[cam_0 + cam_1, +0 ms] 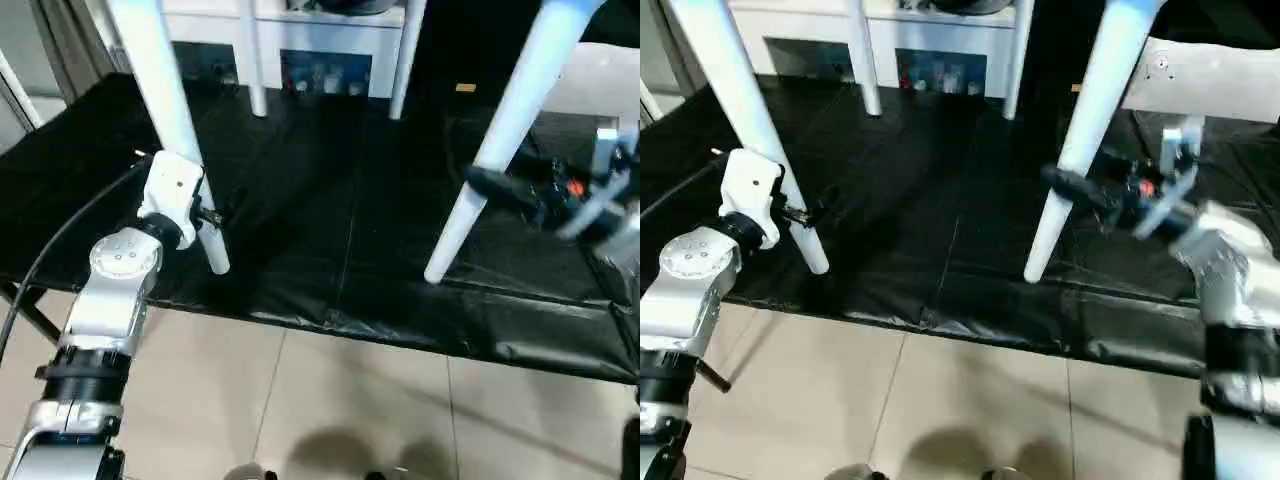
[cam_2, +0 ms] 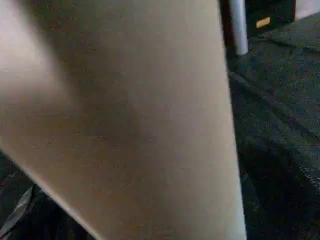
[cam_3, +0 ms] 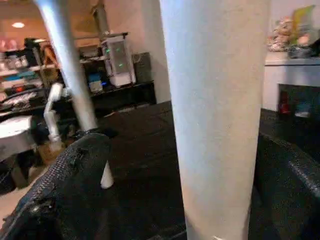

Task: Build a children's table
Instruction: Flip table

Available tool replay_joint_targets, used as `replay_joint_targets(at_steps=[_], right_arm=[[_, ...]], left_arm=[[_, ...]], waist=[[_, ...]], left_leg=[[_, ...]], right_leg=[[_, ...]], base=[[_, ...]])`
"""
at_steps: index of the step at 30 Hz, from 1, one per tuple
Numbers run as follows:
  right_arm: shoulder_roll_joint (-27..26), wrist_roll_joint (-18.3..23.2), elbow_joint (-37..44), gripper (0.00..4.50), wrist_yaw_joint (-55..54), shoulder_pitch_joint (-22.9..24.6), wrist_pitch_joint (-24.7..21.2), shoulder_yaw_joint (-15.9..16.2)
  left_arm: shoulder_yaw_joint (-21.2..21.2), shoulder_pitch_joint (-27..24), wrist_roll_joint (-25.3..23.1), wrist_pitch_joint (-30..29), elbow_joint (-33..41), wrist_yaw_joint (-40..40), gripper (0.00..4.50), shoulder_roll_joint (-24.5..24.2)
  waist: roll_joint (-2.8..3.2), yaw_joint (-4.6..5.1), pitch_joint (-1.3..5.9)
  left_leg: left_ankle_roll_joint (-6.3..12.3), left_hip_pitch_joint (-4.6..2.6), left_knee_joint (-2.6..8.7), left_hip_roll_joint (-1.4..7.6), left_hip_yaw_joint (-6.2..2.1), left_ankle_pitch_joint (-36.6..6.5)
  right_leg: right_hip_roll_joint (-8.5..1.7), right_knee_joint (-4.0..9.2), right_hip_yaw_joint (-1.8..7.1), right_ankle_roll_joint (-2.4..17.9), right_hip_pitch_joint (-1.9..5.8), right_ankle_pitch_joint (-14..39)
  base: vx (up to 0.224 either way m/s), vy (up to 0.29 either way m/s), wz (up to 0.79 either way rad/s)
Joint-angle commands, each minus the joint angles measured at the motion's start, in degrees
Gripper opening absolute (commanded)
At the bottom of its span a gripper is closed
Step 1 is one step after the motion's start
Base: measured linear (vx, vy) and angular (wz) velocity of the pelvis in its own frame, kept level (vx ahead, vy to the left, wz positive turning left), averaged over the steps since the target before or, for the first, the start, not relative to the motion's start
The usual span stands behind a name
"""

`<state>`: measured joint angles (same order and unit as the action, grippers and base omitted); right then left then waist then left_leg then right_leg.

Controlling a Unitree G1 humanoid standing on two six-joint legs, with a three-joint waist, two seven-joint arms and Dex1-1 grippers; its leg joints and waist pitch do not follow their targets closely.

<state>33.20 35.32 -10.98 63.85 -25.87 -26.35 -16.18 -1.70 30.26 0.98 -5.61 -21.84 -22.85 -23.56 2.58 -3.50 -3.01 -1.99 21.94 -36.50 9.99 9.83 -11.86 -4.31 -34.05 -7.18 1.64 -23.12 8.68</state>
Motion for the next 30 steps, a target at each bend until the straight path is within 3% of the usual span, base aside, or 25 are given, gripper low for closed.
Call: replay_joint_targets(at_steps=[1,4,5,7,9,12,15,16,17,18,21,25,27,28,30], right_arm=[[-0.18,2.33,6.42,4.50,-1.19,2.63,-2.45,-0.37],[-0.76,3.85,10.45,4.50,-3.33,4.99,-3.86,-0.98],[-1.34,3.91,12.51,4.50,-4.80,6.41,-4.05,-1.19],[-2.23,2.49,14.05,4.50,-6.97,7.90,-3.00,-1.24],[-3.92,-1.46,13.75,4.50,-11.71,8.40,0.41,-1.45],[-5.51,-6.46,13.78,4.50,-17.09,9.12,5.08,-1.27],[-8.22,-9.72,15.07,4.50,-22.45,10.53,9.48,-1.36],[-9.08,-10.01,15.62,4.50,-22.90,11.22,10.53,-1.29],[-9.83,-10.09,16.47,4.50,-23.35,12.03,11.25,-1.20],[-11.28,-9.93,17.91,4.50,-24.16,13.18,12.20,-1.41],[-15.06,-7.98,22.81,4.50,-25.22,17.06,12.81,-1.70],[-20.69,-3.06,32.66,4.50,-27.79,27.69,12.49,0.24],[-21.49,-3.38,33.80,4.50,-28.71,29.24,13.04,0.66],[-23.17,-4.40,35.84,4.50,-30.77,32.00,13.86,1.11],[-24.52,-5.25,37.76,4.50,-32.27,34.47,14.19,1.51]], left_arm=[[1.01,2.76,-0.95,2.30,-3.33,-1.10,4.50,-0.37],[1.25,4.57,-1.27,4.01,-6.40,-1.72,4.50,-0.40],[1.39,5.86,-1.45,4.95,-8.36,-2.06,4.50,-0.23],[1.52,7.06,-1.62,6.16,-10.61,-2.16,4.50,-0.09],[1.02,6.77,-1.08,6.26,-10.60,-1.85,4.50,0.07],[-0.20,4.65,0.49,5.46,-7.83,-1.50,4.50,0.57],[-2.29,-0.76,4.18,3.39,0.29,-1.08,4.50,2.66],[-2.81,-2.73,5.11,2.63,3.25,-0.53,4.50,3.36],[-3.28,-4.32,5.98,2.28,5.41,-0.13,4.50,3.99],[-4.15,-6.87,8.02,1.28,9.02,0.28,4.50,5.22],[-5.73,-13.11,12.88,0.17,16.87,0.74,4.50,7.78],[-6.46,-24.60,19.87,-2.90,29.48,0.77,4.50,11.23],[-6.52,-26.07,20.08,-3.45,30.87,0.72,4.50,11.40],[-6.35,-28.28,19.81,-4.81,32.48,1.04,4.50,11.50],[-6.00,-29.94,19.45,-6.00,33.64,1.39,4.50,11.53]], waist=[[0.27,0.27,4.10],[0.25,0.38,4.26],[0.64,0.40,4.19],[0.69,0.62,4.14],[1.10,0.67,4.18],[0.95,1.14,4.24],[0.92,1.43,4.32],[0.27,1.61,4.40],[0.52,1.57,4.57],[0.28,1.44,4.55],[0.31,1.42,4.46],[0.74,1.34,3.98],[0.75,1.51,3.77],[0.69,1.78,3.34],[0.76,2.04,3.06]], left_leg=[[4.45,-1.27,4.36,2.81,-1.42,-11.11],[3.76,-1.37,4.43,2.79,-1.58,-12.13],[3.60,-1.48,4.46,2.77,-1.64,-12.69],[3.11,-1.47,4.50,2.67,-1.61,-13.62],[2.67,-1.31,4.66,2.86,-1.89,-13.65],[2.05,-1.34,4.72,2.87,-1.81,-14.39],[2.32,-1.03,4.82,3.16,-1.78,-13.41],[2.98,-0.65,4.77,3.08,-1.64,-12.18],[3.82,-0.58,4.72,3.26,-1.62,-10.43],[4.86,-0.57,4.66,3.39,-1.49,-9.40],[6.21,-0.42,4.76,3.54,-1.33,-8.10],[5.96,-0.56,5.38,3.80,-1.38,-10.58],[5.22,-0.65,5.60,3.58,-1.40,-12.96],[3.89,-1.06,5.79,3.34,-1.44,-16.13],[2.95,-1.13,5.90,3.20,-1.50,-17.82]], right_leg=[[-4.00,5.75,2.74,5.30,2.88,24.08],[-4.14,5.95,2.51,4.24,2.83,25.53],[-4.15,6.15,2.44,4.07,2.68,26.14],[-4.18,6.42,2.35,3.69,2.61,26.78],[-4.40,6.18,2.32,3.92,2.74,25.96],[-4.53,6.08,2.41,4.66,2.61,25.21],[-4.79,5.62,2.74,6.10,2.84,22.65],[-4.84,5.41,2.74,6.71,3.05,21.41],[-4.91,5.05,2.94,7.40,3.09,19.46],[-4.92,4.93,3.04,7.73,3.02,18.68],[-4.72,4.91,3.14,8.24,2.92,17.39],[-4.51,5.44,3.30,6.89,2.76,20.00],[-4.36,5.98,3.14,5.59,2.58,23.10],[-4.19,6.71,3.00,3.61,2.27,28.06],[-4.21,7.16,2.97,2.05,2.10,31.15]], base=[[0.000,0.000,0.00],[0.000,0.000,0.00],[0.000,0.000,0.00],[0.000,0.000,0.00],[0.000,0.000,0.00],[0.000,0.000,0.00],[0.000,0.000,0.00],[0.000,0.000,0.00],[0.000,0.000,0.00],[0.000,0.000,0.00],[0.000,0.000,0.00],[0.000,0.000,0.00],[0.000,0.000,0.00],[0.000,0.000,0.00],[0.000,0.000,0.00]])
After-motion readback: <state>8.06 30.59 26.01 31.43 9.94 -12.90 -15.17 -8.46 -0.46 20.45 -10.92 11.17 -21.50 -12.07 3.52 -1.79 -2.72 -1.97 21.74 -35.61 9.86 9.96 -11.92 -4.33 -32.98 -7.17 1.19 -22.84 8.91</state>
